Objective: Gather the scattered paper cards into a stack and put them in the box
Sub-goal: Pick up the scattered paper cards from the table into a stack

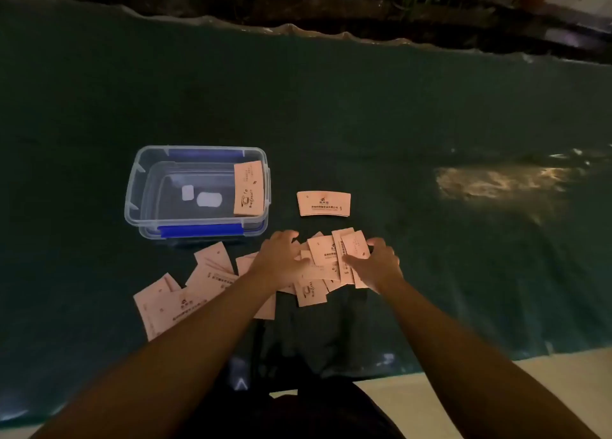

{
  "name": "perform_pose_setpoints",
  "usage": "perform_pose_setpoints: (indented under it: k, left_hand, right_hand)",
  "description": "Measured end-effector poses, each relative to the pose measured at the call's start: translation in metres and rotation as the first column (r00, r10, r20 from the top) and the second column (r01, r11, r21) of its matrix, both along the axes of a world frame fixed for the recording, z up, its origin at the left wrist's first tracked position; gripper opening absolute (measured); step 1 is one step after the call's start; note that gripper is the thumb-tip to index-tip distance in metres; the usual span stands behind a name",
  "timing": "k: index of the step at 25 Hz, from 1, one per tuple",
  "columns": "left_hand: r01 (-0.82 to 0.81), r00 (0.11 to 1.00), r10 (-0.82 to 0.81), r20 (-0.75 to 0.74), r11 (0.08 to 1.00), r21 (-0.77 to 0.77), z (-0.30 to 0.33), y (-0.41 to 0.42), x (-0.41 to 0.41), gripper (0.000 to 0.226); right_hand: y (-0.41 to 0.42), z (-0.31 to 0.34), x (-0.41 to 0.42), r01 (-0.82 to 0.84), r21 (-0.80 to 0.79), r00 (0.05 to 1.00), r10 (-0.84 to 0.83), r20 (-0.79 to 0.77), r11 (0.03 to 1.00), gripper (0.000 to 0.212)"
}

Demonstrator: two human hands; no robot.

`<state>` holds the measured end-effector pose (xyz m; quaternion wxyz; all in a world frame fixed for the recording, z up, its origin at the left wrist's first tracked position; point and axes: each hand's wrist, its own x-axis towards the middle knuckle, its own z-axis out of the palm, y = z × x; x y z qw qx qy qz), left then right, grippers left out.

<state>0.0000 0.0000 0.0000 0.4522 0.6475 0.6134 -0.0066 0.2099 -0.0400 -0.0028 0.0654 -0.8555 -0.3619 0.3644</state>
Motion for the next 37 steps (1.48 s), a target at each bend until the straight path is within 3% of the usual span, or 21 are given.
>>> perform_pose_setpoints:
  k: [4,12,15,20,22,27,32,37]
  left_hand:
    - [0.191,0.959,-0.164,-0.230,0.977,0.098,0.002,0.000,0.026,0.087]
    - [0.243,0.915,-0.201,-0.351,0.967,0.081,-0.001,-0.004,0.053,0.080]
    - [0.284,0.905,-0.240,-0.351,0.955,0.081,-0.001,-0.002,0.055,0.079]
    - [0.266,0.940,-0.220,-0.262,0.952,0.154,-0.002,-0.001,0.056,0.079]
    - [0.240,0.948,-0.183,-0.260,0.949,0.203,-0.005,-0.006,0.049,0.073]
    - [0.179,0.925,-0.114,-0.362,0.972,0.151,-0.013,-0.023,0.017,0.099]
    - [0.113,0.928,-0.073,-0.365,0.990,0.090,-0.022,-0.033,0.008,0.086]
    - [0.069,0.955,-0.037,-0.294,0.993,0.100,-0.028,-0.034,0.009,0.078]
  right_hand:
    - [-0.006,-0.004,-0.001,-0.090,0.019,0.995,0.090,0.034,0.996,0.099]
    - [0.003,-0.008,0.009,-0.280,0.054,0.960,0.281,0.002,0.958,0.091]
    - [0.011,-0.002,0.017,-0.442,-0.012,0.894,0.442,0.074,0.897,0.095]
    - [0.021,0.006,0.030,-0.628,-0.027,0.774,0.628,0.072,0.777,0.075]
    - [0.023,0.007,0.031,-0.651,-0.030,0.757,0.651,0.048,0.759,0.071]
    - [0.019,0.003,0.025,-0.667,-0.056,0.741,0.669,0.053,0.743,0.078]
    - [0.015,0.002,0.012,-0.718,-0.077,0.691,0.722,0.035,0.692,0.084]
    - [0.011,0.003,0.005,-0.801,-0.112,0.582,0.809,0.082,0.588,0.086]
